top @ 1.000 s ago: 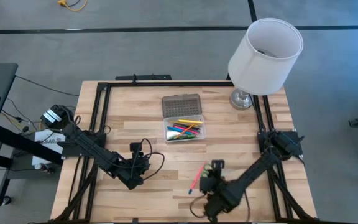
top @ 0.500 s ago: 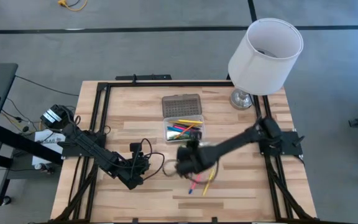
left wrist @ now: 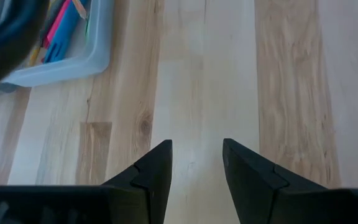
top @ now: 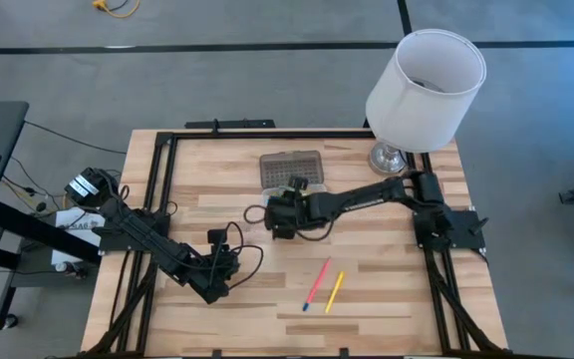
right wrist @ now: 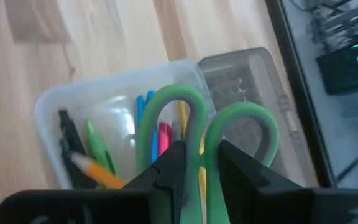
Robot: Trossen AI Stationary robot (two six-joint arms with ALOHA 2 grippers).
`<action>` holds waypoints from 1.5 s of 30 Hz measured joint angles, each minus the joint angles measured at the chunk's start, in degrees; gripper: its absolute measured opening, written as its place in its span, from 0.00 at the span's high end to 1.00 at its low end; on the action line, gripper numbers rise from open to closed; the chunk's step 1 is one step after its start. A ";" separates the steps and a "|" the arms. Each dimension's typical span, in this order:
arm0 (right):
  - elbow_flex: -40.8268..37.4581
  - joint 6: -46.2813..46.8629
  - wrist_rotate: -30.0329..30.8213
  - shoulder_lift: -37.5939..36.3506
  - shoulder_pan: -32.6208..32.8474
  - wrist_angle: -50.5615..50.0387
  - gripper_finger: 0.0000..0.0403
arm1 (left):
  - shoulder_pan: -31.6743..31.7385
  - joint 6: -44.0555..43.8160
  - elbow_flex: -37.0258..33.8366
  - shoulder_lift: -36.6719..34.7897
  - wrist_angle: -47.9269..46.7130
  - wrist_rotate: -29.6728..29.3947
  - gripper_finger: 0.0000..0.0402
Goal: Pick & place school supplies into a supply box
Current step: Put the green scissors into the gray supply box, then put the yellow pen into the gray supply box
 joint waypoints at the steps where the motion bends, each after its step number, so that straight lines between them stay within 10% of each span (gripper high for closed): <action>1: 0.00 -0.02 -0.90 0.00 -0.54 0.79 0.83 | 0.00 -0.28 0.00 0.00 -0.41 0.37 0.66; 45: 1.77 1.58 -10.33 -0.72 -0.23 -3.99 0.69 | -0.24 -1.69 0.00 0.00 -2.21 0.48 0.66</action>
